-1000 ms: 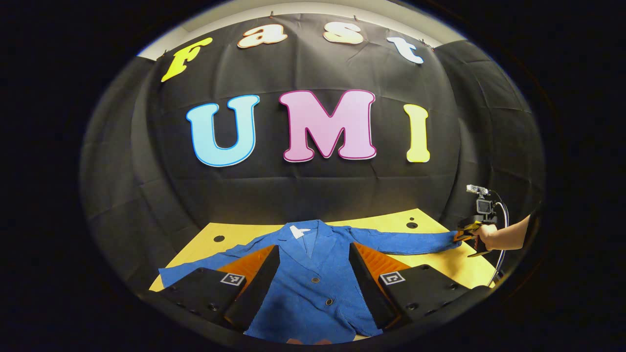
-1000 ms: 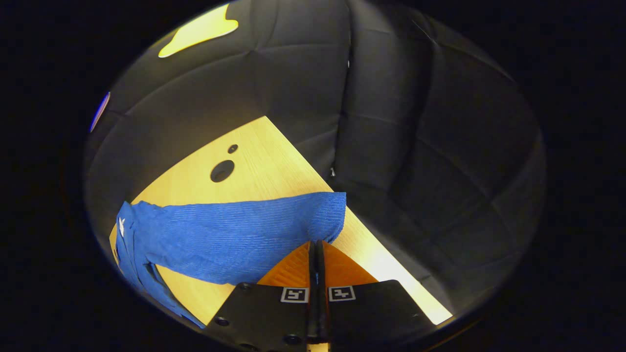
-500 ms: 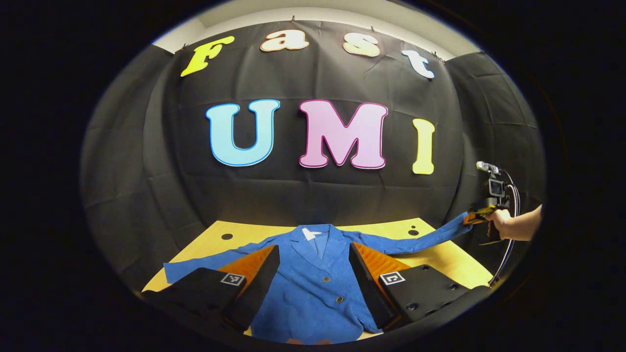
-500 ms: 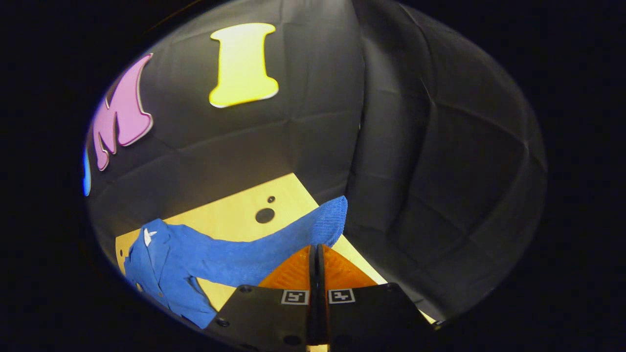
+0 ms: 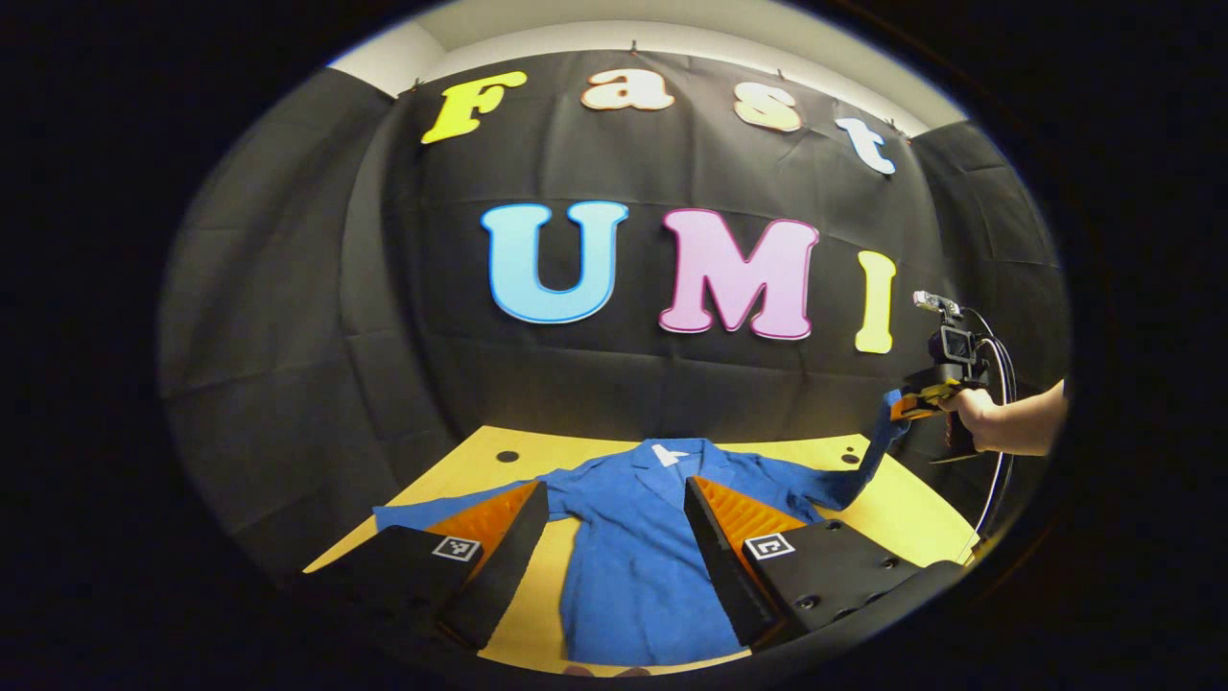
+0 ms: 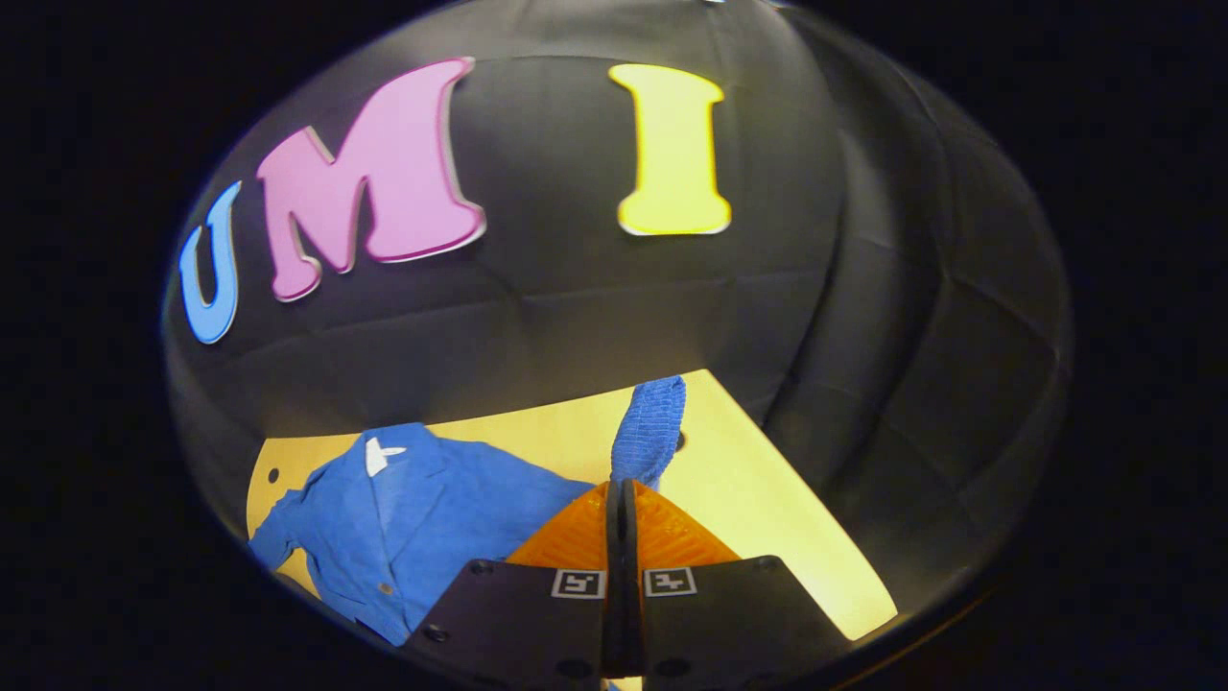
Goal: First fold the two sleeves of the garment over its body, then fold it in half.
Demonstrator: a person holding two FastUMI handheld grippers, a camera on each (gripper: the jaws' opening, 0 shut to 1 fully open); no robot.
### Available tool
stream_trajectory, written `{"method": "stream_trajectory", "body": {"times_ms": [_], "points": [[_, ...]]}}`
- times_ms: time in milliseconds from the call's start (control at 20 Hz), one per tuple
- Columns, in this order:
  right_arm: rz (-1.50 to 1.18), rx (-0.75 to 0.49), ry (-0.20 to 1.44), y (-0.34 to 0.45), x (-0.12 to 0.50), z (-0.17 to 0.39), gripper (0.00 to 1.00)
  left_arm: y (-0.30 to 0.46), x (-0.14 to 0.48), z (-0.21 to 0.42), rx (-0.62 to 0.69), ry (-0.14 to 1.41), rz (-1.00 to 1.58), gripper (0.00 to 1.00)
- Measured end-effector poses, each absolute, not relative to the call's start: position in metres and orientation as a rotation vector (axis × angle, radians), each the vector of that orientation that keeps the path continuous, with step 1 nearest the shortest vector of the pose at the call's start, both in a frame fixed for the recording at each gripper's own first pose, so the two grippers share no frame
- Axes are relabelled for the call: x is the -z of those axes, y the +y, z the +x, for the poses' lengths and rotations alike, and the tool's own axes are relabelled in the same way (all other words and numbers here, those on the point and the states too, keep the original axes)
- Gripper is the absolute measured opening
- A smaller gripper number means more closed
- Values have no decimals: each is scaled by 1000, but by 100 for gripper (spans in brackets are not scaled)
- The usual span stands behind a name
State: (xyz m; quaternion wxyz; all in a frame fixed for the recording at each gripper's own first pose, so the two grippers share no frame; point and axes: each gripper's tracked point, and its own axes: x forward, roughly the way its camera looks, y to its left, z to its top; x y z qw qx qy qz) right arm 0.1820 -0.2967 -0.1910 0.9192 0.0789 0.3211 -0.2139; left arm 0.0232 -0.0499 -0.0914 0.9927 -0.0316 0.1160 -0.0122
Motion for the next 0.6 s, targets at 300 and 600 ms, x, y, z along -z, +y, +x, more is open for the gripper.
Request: {"method": "stream_trajectory", "body": {"times_ms": [300,600], "points": [[132,278,690,-165,213,250,0,32,112,-2,-136,273,-113,82],[67,97,734,-28,251,299,0,101,136,-23,-296,317,-146,82]]}}
